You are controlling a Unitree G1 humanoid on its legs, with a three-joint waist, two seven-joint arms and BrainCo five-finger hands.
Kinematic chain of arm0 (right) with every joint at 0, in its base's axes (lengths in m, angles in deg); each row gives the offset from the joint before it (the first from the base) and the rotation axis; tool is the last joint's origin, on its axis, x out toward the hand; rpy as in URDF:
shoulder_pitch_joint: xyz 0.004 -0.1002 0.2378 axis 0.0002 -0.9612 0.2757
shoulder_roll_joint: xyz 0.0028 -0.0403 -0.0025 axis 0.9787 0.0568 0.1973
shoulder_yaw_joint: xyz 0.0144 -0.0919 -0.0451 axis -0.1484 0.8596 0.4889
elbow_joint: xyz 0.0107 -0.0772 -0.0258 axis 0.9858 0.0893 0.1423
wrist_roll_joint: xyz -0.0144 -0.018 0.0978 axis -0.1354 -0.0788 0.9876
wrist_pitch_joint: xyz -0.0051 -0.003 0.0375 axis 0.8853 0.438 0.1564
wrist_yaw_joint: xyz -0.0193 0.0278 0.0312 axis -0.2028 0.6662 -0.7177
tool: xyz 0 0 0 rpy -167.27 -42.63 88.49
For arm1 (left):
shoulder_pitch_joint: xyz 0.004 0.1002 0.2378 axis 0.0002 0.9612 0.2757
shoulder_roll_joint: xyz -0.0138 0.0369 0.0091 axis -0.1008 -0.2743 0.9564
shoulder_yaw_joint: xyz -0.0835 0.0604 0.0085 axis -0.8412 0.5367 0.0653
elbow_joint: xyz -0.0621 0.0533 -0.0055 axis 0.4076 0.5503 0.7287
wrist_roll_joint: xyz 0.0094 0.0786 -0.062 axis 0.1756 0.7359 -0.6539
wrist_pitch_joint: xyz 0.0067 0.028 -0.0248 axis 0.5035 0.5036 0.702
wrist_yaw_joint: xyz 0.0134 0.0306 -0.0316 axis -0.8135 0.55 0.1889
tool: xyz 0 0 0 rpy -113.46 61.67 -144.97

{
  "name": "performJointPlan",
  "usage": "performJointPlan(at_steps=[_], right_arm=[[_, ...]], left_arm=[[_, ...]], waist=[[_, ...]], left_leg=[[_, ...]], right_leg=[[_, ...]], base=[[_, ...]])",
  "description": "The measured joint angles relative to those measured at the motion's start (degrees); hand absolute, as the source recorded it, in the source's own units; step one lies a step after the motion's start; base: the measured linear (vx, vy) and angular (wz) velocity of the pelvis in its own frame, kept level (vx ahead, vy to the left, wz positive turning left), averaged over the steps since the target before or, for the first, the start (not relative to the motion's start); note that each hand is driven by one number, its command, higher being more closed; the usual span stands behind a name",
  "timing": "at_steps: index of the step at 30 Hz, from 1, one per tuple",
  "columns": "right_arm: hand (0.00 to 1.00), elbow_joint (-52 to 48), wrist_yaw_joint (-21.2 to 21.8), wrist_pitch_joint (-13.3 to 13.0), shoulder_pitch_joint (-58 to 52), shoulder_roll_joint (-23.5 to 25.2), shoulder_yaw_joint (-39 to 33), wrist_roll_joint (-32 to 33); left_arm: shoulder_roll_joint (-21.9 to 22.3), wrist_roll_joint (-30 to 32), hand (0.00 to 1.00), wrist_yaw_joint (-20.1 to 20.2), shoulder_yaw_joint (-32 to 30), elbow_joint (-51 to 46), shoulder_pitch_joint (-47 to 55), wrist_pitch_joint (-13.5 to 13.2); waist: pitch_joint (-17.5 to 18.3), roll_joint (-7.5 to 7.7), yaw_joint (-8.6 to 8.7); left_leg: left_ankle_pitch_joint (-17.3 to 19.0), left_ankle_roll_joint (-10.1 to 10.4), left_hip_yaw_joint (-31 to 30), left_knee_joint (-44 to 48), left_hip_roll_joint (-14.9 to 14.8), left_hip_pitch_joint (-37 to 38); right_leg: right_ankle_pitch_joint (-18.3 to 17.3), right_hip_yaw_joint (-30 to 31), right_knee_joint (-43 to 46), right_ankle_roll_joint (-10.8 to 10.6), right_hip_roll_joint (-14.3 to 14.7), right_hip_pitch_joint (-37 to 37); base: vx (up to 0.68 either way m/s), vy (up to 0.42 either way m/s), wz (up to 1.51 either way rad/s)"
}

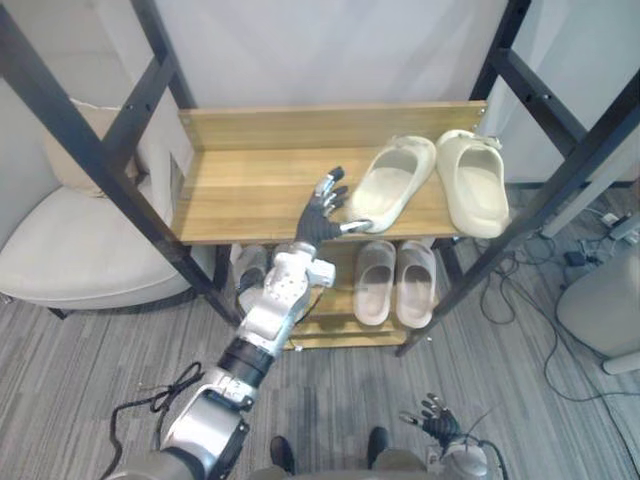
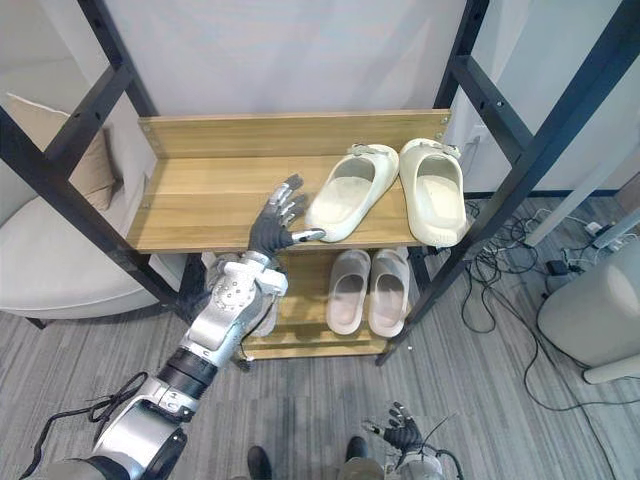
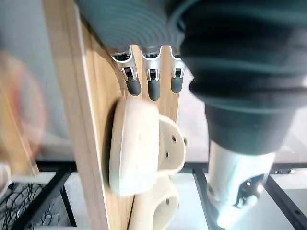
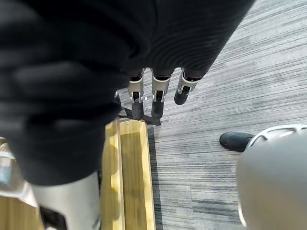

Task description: Organize the slippers on the shoe rack

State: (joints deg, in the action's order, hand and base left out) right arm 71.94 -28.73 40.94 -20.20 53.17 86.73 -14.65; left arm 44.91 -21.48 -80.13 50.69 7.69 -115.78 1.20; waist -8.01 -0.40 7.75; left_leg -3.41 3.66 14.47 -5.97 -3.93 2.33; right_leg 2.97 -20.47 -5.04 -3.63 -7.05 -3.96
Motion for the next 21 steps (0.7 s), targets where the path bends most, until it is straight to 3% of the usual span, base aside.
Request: performJointPlan(at_steps=[11, 21], right_arm=[[0.00, 1.0, -0.1, 0.3, 1.3, 2.3, 0.4, 0.5], [0.00, 1.0, -0.3, 0.3, 1.5, 2.4, 0.1, 0.6]], left_arm=[[2.5, -2.7, 0.00, -0.5, 4.2, 4.0, -3.7, 0.4], [4.3, -3.7, 0.00, -1.7, 4.0, 7.1, -6.5, 0.7]], waist=[[0.0, 0.17, 0.21], [-0.1, 0.37, 1.06]], left_leg=[[0.1, 0.1, 0.7, 0.0, -0.1, 0.5], [0.5, 0.5, 2.4, 0.0, -0.3, 0.7]], right_leg=[[0.1, 0.4, 0.0, 0.0, 0.0, 0.1], [0.2, 1.6, 0.0, 0.0, 0.1, 0.8]], base=[[-0.02, 0.003, -0.02], [-0.02, 0.000, -0.09]])
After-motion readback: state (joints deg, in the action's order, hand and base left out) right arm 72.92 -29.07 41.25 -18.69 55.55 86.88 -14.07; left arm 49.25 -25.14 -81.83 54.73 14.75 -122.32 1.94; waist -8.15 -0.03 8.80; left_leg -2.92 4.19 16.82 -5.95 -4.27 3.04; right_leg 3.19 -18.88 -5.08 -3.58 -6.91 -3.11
